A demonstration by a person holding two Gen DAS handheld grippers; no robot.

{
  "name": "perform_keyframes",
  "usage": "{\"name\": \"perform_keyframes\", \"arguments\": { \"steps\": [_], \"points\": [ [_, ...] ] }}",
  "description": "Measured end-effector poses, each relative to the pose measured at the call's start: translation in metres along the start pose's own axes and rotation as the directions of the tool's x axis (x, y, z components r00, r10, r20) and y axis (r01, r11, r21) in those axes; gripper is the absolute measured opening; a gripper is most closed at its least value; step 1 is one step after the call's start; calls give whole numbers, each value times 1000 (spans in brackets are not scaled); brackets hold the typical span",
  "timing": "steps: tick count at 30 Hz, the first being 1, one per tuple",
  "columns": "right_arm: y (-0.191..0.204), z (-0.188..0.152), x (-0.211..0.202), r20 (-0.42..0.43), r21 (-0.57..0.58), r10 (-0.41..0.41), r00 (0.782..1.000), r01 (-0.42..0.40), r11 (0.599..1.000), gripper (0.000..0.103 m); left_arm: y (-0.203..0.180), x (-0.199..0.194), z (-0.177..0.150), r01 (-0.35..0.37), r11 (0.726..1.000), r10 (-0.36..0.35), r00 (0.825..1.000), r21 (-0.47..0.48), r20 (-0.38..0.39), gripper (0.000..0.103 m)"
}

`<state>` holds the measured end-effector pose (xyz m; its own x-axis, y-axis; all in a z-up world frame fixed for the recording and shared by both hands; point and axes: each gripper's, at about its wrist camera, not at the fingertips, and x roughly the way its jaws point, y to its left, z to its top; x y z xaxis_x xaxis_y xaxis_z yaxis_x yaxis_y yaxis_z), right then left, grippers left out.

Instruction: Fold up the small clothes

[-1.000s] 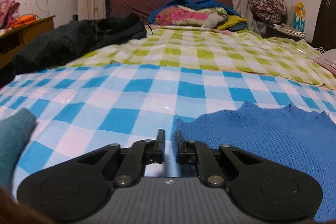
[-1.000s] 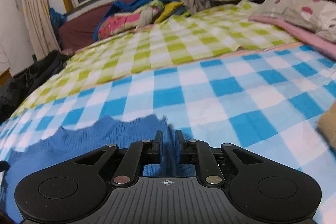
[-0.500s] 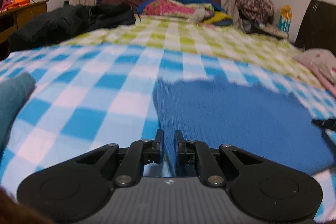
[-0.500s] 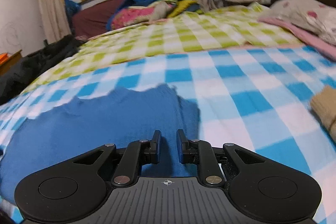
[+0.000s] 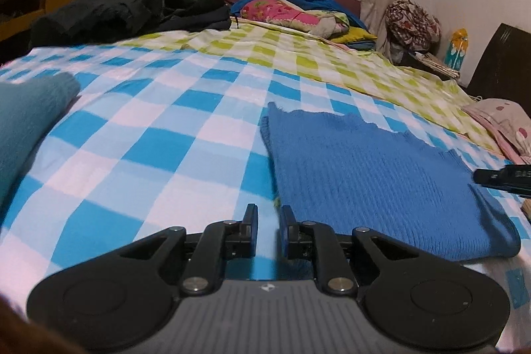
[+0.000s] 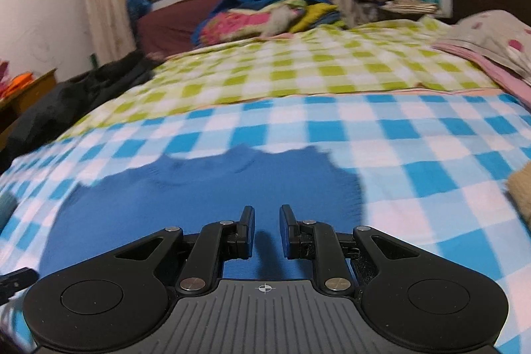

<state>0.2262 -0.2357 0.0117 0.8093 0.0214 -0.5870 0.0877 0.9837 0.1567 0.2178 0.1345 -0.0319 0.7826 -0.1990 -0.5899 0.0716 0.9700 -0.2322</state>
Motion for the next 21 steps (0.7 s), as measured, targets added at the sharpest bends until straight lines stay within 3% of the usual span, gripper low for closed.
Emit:
{"name": "perform_keyframes", "arguments": {
  "steps": [9, 14, 21],
  "points": [
    [72, 1, 18, -106, -71, 97, 990, -104, 992, 19, 9, -6, -9, 101, 995, -101, 995, -25, -16, 22],
    [135, 6, 28, -147, -157, 169, 975, -191, 969, 27, 9, -8, -12, 130, 991, -131, 991, -32, -19, 23],
    [196, 10, 56, -200, -190, 200, 959, -238, 953, 38, 15, -8, -11, 164, 984, -166, 986, -71, -26, 23]
  ]
}}
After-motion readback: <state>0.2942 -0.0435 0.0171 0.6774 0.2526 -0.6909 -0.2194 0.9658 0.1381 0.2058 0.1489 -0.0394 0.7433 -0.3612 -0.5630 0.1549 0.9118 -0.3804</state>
